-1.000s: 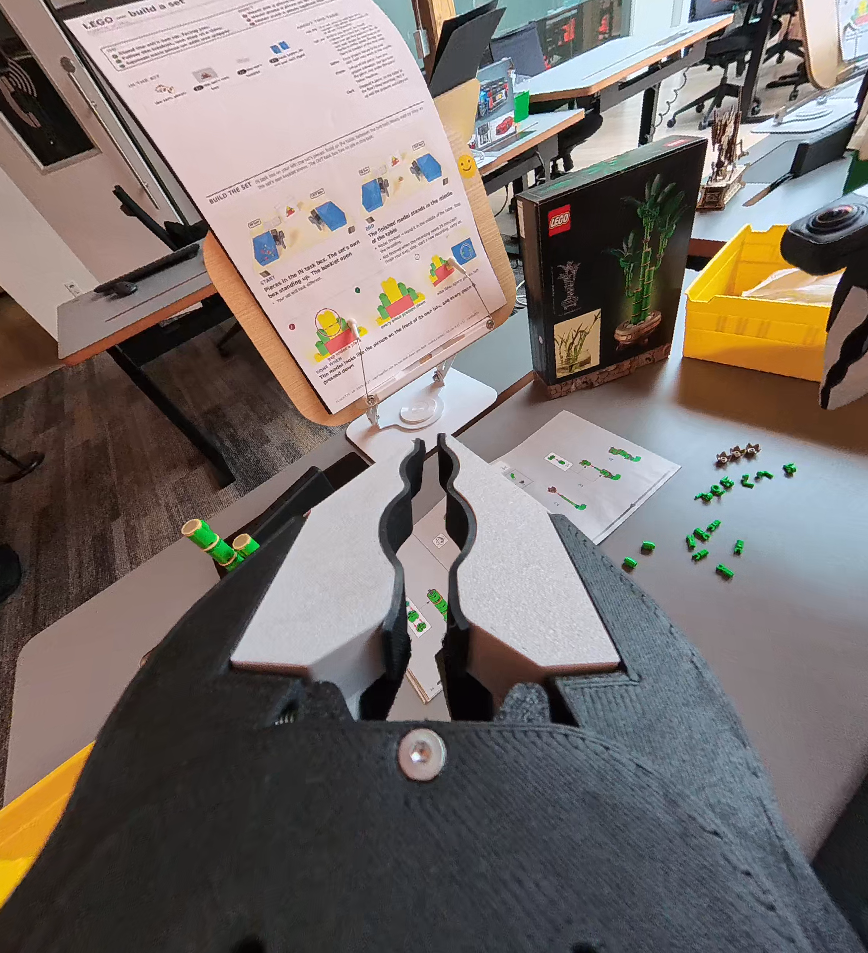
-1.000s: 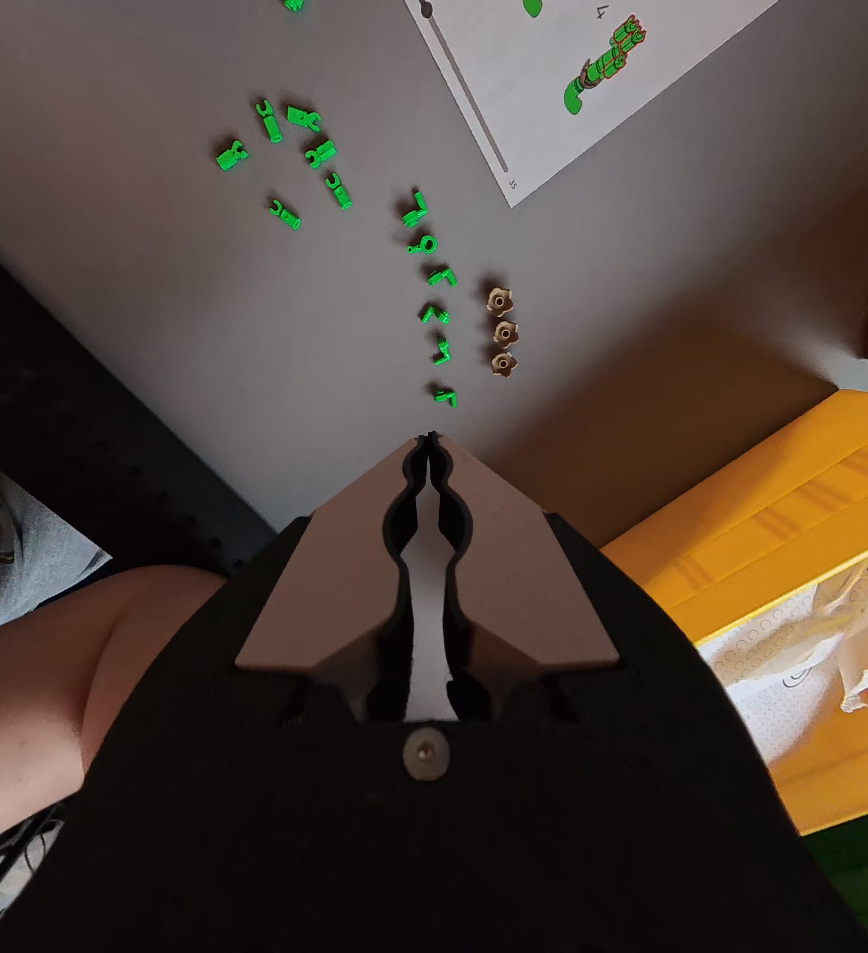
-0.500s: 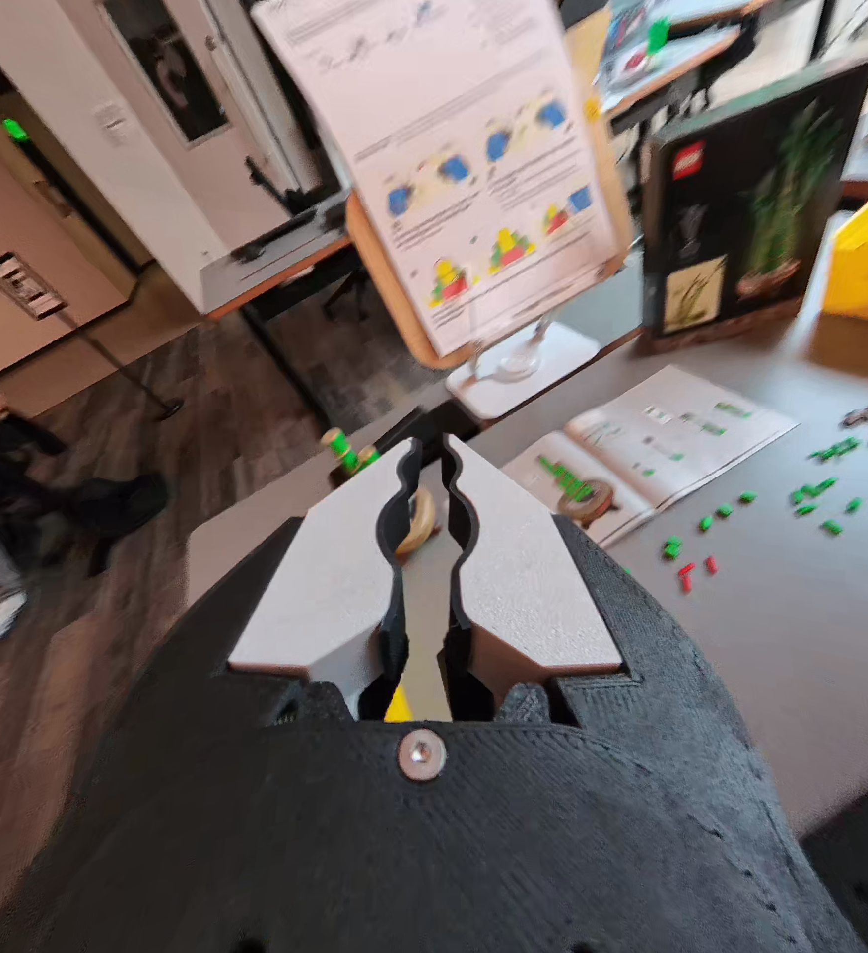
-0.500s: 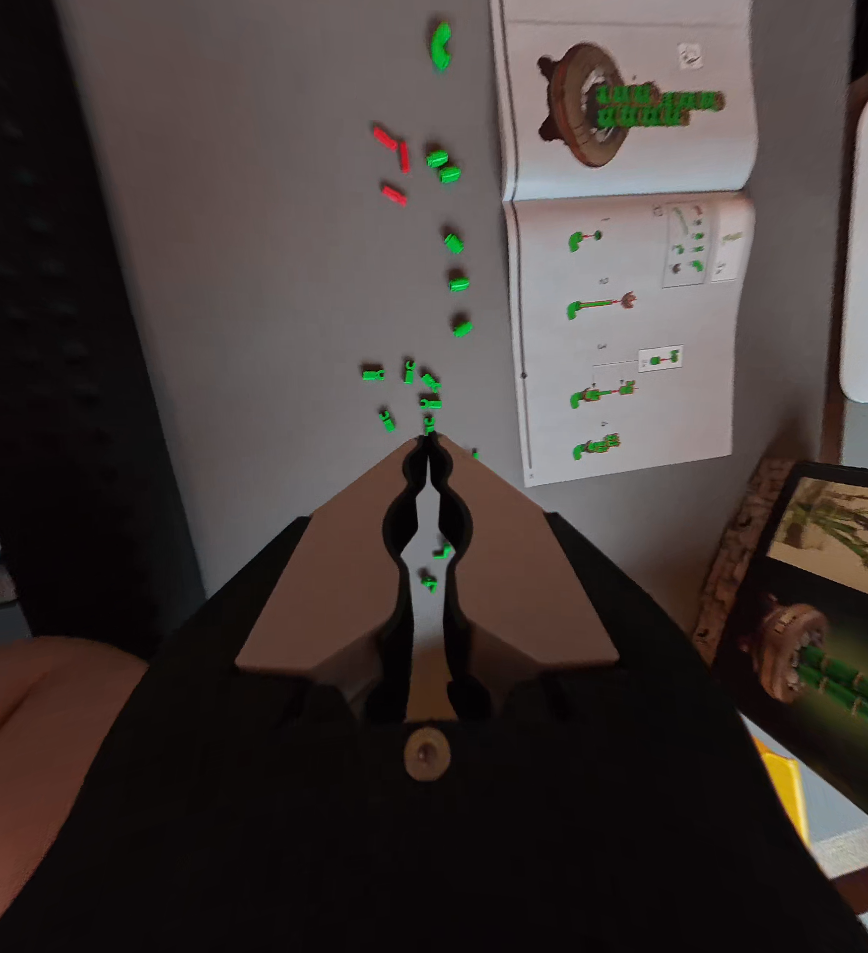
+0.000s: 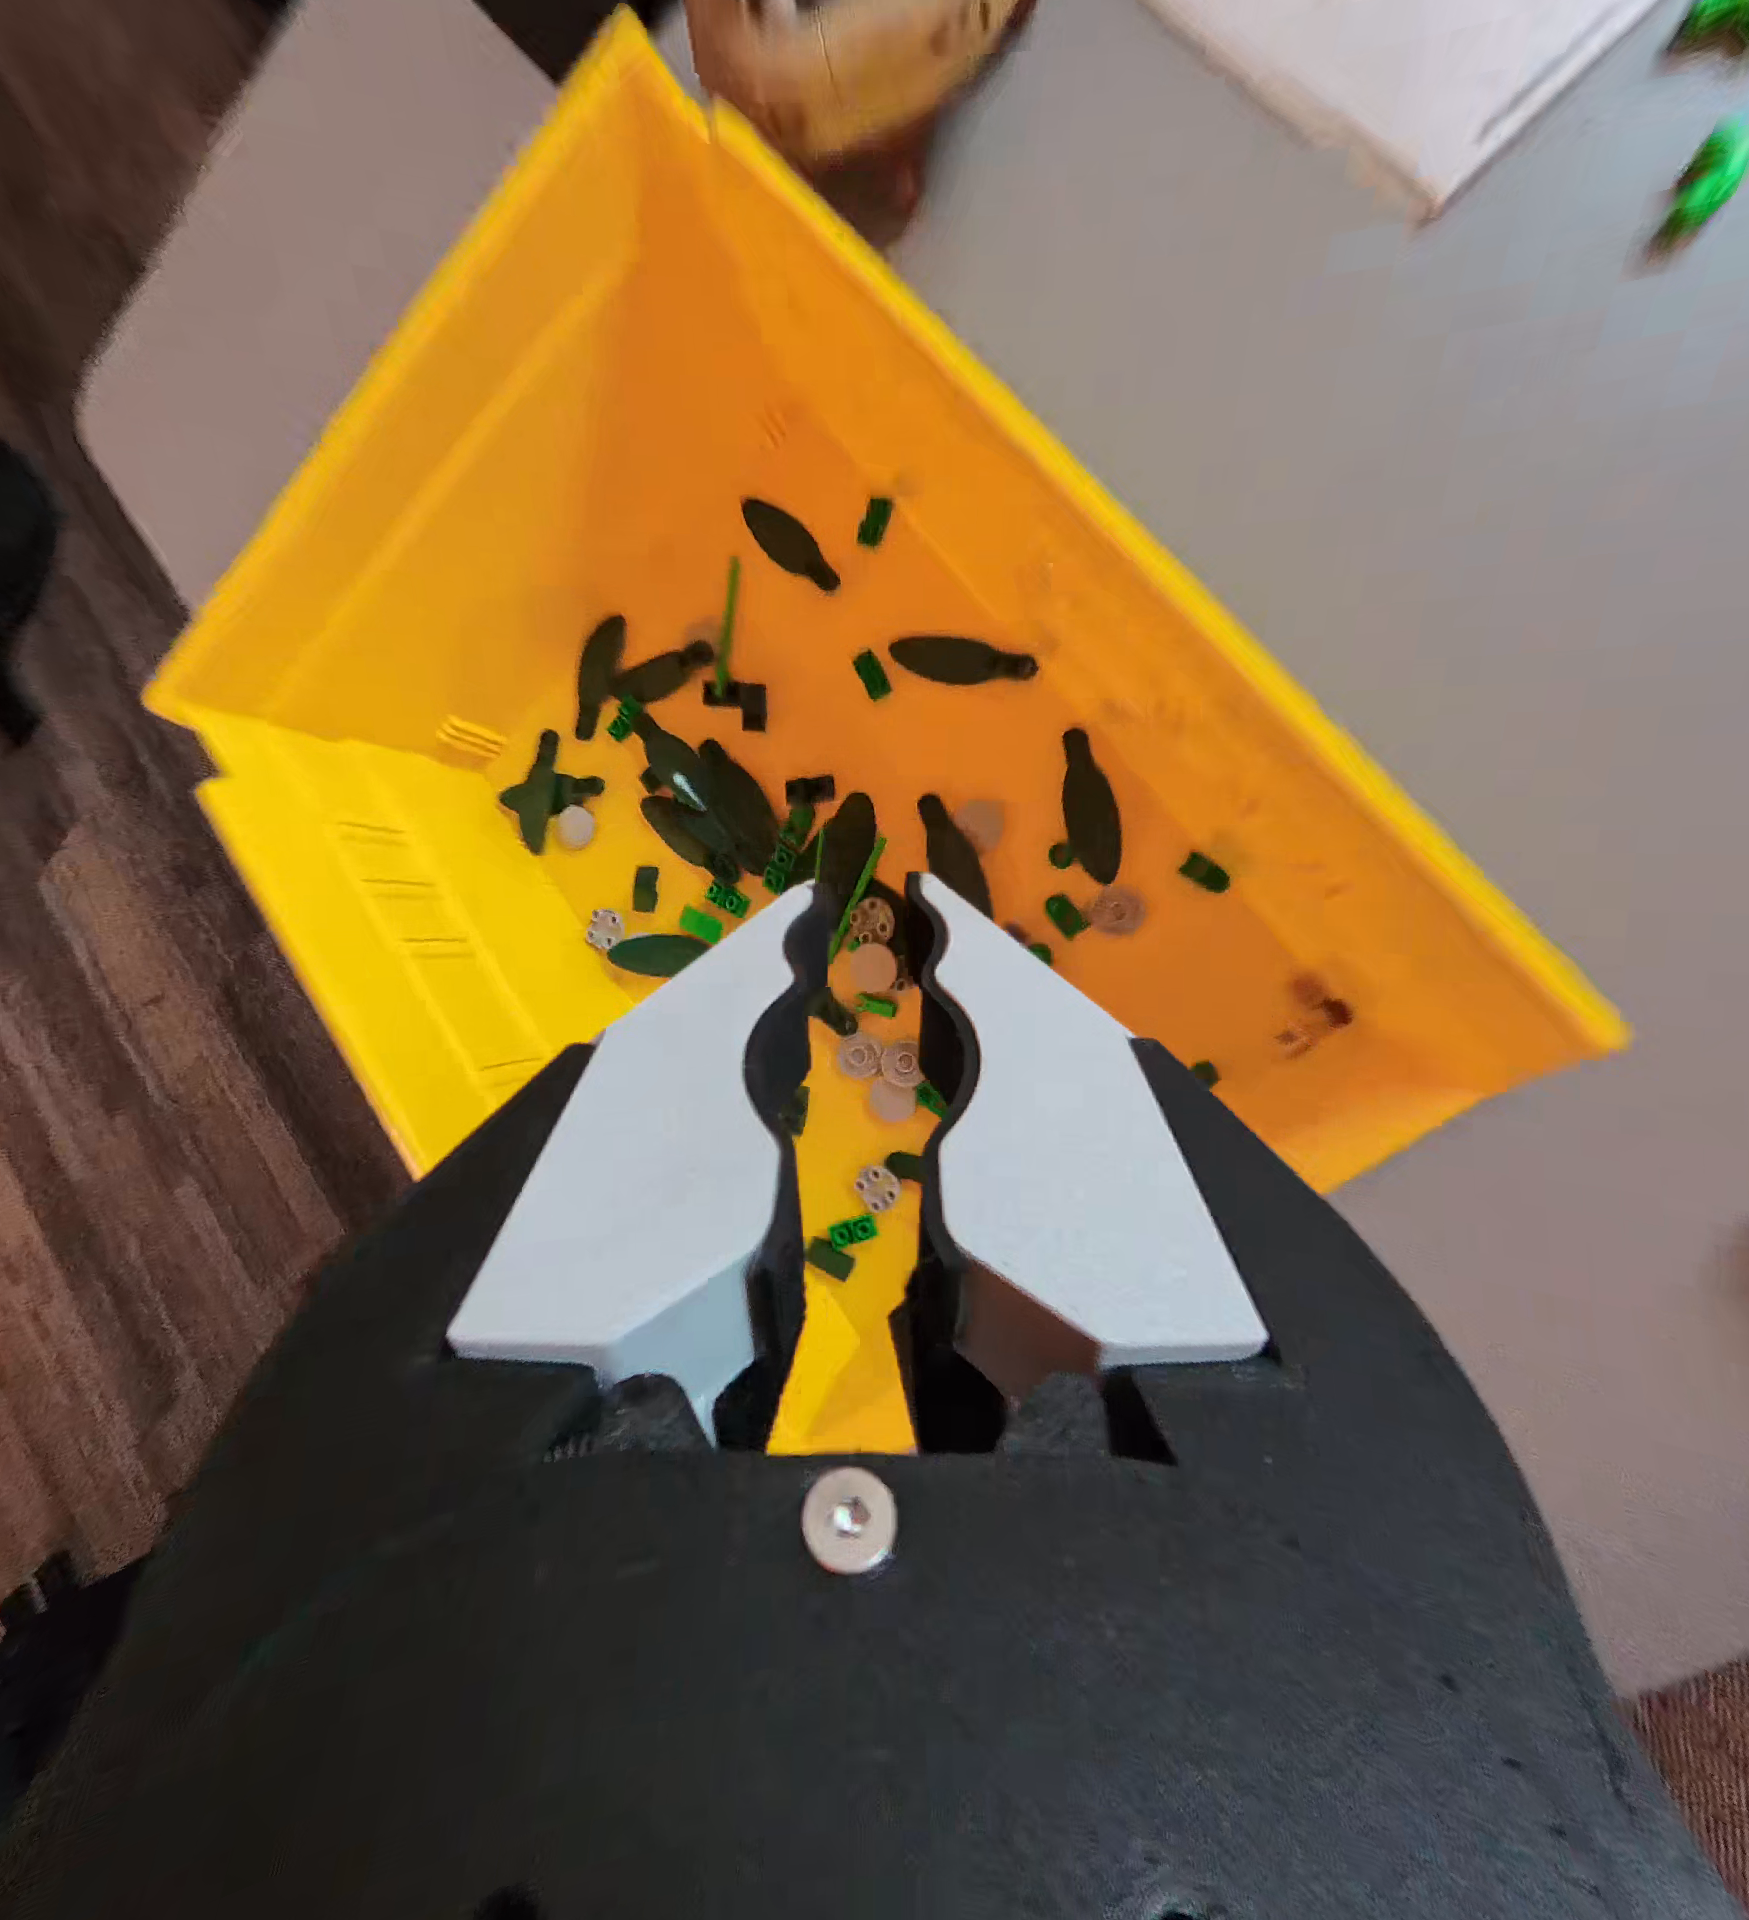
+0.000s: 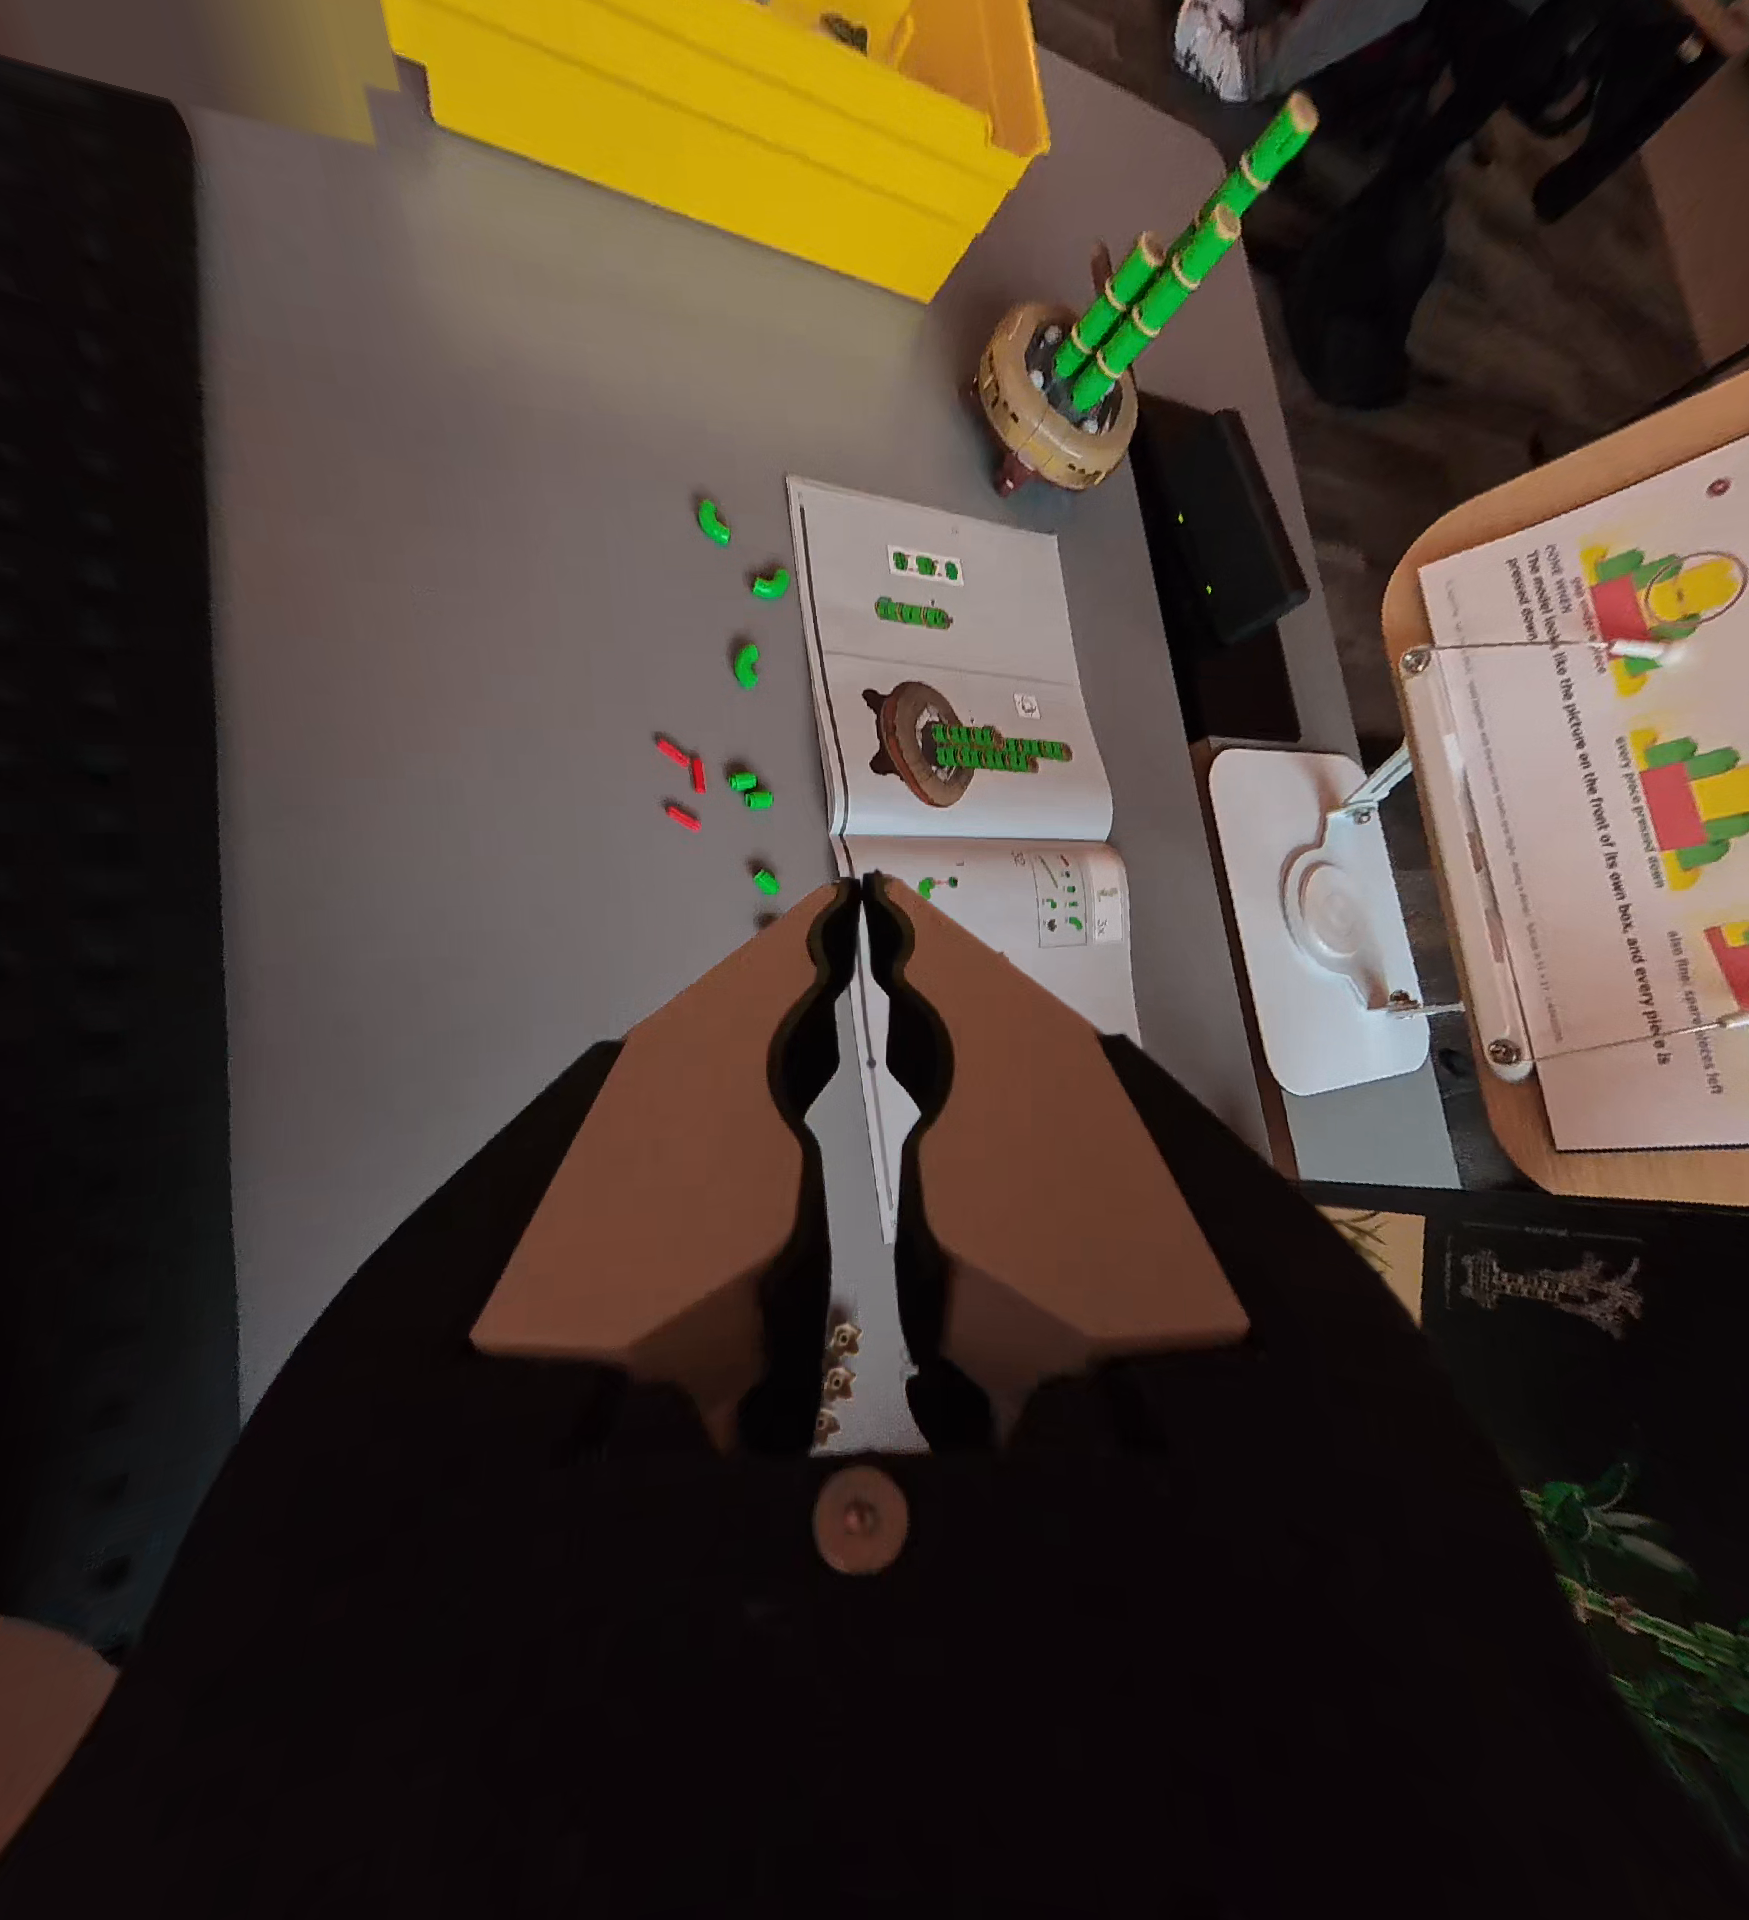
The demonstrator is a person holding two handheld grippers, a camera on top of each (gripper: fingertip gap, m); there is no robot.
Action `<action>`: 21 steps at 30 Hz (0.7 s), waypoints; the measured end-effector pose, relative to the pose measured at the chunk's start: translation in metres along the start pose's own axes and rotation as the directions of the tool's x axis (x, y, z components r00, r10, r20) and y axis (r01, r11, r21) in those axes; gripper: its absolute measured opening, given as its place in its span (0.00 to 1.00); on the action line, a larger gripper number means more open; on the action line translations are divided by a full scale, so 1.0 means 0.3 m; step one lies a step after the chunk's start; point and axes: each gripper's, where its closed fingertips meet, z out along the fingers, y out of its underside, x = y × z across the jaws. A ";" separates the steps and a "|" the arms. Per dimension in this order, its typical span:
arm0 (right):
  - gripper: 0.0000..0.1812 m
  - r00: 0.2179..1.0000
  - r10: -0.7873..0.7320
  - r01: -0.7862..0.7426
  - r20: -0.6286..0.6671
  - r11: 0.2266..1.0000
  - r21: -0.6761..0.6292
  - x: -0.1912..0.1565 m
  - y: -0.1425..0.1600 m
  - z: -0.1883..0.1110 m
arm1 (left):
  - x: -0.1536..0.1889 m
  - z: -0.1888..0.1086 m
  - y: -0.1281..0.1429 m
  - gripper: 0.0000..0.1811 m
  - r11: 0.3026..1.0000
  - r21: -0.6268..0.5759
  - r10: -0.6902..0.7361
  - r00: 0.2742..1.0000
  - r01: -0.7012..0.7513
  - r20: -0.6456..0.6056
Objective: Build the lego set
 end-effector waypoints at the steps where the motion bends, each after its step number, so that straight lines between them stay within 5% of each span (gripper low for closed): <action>1: 0.00 1.000 -0.002 0.003 -0.007 1.000 0.006 -0.003 -0.012 -0.005 | -0.012 0.044 0.033 0.09 1.000 -0.027 0.008 1.000 -0.008 -0.020; 8: 0.00 1.000 -0.009 0.009 -0.020 1.000 0.000 -0.020 -0.030 0.004 | -0.097 0.239 0.227 0.11 0.966 -0.251 0.051 0.996 -0.067 -0.070; 21: 0.00 1.000 0.000 0.000 -0.012 0.998 -0.057 -0.017 0.035 0.022 | -0.095 0.313 0.252 0.08 0.933 -0.353 0.018 0.989 -0.069 -0.146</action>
